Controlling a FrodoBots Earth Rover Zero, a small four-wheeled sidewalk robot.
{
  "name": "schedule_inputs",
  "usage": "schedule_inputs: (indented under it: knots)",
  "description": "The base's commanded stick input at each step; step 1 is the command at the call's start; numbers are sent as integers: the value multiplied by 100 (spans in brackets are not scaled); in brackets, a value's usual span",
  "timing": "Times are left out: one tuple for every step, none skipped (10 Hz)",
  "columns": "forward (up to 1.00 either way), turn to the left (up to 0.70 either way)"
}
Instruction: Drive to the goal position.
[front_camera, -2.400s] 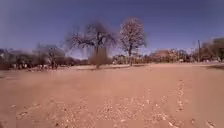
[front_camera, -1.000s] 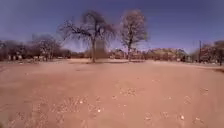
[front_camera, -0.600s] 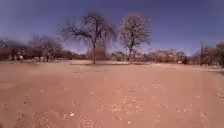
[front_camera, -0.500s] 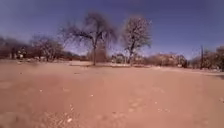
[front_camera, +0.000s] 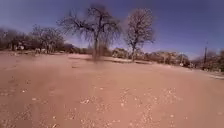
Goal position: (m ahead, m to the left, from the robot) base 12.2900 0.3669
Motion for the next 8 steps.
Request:
schedule_inputs:
  knots:
    - [100,0]
    - [100,0]
    - [100,0]
    - [100,0]
    - [100,0]
    - [100,0]
    - [100,0]
    - [100,0]
